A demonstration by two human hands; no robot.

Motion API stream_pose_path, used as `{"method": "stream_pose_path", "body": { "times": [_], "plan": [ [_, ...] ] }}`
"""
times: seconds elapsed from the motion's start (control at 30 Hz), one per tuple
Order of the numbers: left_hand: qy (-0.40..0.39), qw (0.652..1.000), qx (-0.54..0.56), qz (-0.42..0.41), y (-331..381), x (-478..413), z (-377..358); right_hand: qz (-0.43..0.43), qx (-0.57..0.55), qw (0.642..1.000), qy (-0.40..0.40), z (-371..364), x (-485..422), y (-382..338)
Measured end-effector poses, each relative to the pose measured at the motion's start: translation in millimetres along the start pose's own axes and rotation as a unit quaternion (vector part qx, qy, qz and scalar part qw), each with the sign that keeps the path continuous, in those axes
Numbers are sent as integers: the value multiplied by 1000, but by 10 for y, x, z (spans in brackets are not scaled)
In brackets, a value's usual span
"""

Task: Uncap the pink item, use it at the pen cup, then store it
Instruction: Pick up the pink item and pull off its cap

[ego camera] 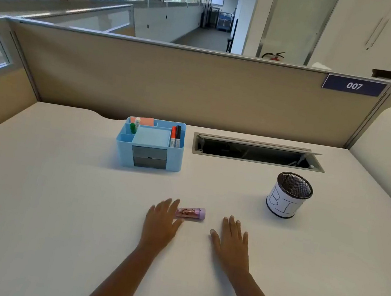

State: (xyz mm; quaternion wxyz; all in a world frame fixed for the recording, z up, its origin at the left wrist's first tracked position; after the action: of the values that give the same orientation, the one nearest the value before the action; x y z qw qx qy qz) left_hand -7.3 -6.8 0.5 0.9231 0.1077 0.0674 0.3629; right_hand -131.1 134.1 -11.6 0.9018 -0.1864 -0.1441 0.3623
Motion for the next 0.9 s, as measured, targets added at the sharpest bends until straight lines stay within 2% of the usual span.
{"method": "stream_pose_path", "body": {
  "times": [0.13,0.27,0.37,0.5,0.6,0.67,0.8,0.9],
  "plan": [
    [9,999,35,-22,131,-90,66,-23,-121,992,5,53,-13,-119],
    [12,999,52,3,178,-143,80,-19,-221,975,11,34,30,-239],
    [8,984,171,46,223,-107,41,-19,-285,958,17,25,45,-327],
    [-48,937,344,31,337,-42,27,-39,-431,901,29,130,-8,-448],
    [-82,915,395,18,394,-12,40,-81,-543,836,26,192,-38,-498],
    [-113,908,404,10,417,0,39,-72,-579,812,25,224,-44,-511],
    [-131,900,415,9,432,19,78,-81,-588,805,30,246,-43,-494],
    [-64,881,465,61,474,31,118,-71,-559,823,69,234,-32,-450]
  ]
}}
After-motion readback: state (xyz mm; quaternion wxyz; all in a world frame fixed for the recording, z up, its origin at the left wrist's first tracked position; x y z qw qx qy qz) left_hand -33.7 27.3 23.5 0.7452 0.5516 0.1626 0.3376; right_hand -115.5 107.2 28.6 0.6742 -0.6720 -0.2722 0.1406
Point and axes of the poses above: each hand's wrist, its own x-axis away from the middle knuckle, its own z-axis out of the back of the hand, y = z × x, the point moved 1 cm from there along -x, towards the middle knuckle, and after that the axes turned 4 degrees about -x, right-handed, at the moved point
